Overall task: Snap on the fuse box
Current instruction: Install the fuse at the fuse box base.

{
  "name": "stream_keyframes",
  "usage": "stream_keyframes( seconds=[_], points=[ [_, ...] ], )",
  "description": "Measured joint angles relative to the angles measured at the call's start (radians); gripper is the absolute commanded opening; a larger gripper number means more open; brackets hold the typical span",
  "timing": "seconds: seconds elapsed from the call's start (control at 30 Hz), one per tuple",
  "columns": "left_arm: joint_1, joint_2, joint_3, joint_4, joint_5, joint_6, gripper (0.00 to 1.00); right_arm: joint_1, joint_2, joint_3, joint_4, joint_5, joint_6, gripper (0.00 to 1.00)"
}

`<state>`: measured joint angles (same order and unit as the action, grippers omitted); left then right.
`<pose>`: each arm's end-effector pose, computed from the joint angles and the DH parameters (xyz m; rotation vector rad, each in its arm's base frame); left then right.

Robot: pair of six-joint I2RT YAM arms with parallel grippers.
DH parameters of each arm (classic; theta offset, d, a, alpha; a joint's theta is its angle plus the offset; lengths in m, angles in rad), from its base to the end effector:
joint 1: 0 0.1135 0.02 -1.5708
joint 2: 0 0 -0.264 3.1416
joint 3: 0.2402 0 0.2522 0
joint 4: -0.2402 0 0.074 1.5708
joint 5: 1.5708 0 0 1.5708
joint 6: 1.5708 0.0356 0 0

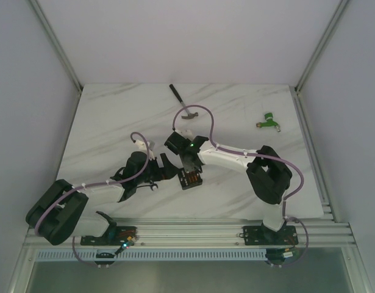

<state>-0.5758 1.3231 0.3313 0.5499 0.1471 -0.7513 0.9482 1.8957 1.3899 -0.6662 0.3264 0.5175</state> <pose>0.1970 -0.1341 0.1505 -0.0885 2.1501 -0.9631 0.2364 0.3097 0.1982 -0.4766 2.5888 0.0337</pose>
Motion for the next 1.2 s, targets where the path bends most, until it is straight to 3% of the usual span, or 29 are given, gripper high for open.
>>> stream_keyframes(
  seconds=[0.23, 0.43, 0.63, 0.87, 1.07, 1.2],
  points=[
    [0.001, 0.000, 0.000, 0.003, 0.006, 0.000, 1.00, 0.001, 0.010, 0.003, 0.001, 0.003, -0.006, 0.01],
    [0.001, 0.000, 0.000, 0.004, 0.010, 0.000, 1.00, 0.001, 0.010, 0.003, 0.003, 0.003, -0.007, 0.24],
    [0.001, 0.000, 0.000, 0.004, 0.013, 0.000, 1.00, 0.001, 0.009, 0.003, 0.005, 0.002, -0.006, 0.31],
    [0.001, 0.001, 0.000, 0.008, 0.024, -0.007, 0.95, 0.001, -0.022, 0.001, 0.006, -0.006, -0.005, 0.27],
    [0.001, 0.015, -0.004, 0.020, 0.050, -0.016, 0.77, 0.001, -0.053, -0.013, 0.014, -0.016, -0.001, 0.19],
    [0.001, 0.025, -0.004, 0.032, 0.064, -0.021, 0.70, 0.001, -0.053, -0.026, 0.019, -0.024, 0.002, 0.17]
  ],
)
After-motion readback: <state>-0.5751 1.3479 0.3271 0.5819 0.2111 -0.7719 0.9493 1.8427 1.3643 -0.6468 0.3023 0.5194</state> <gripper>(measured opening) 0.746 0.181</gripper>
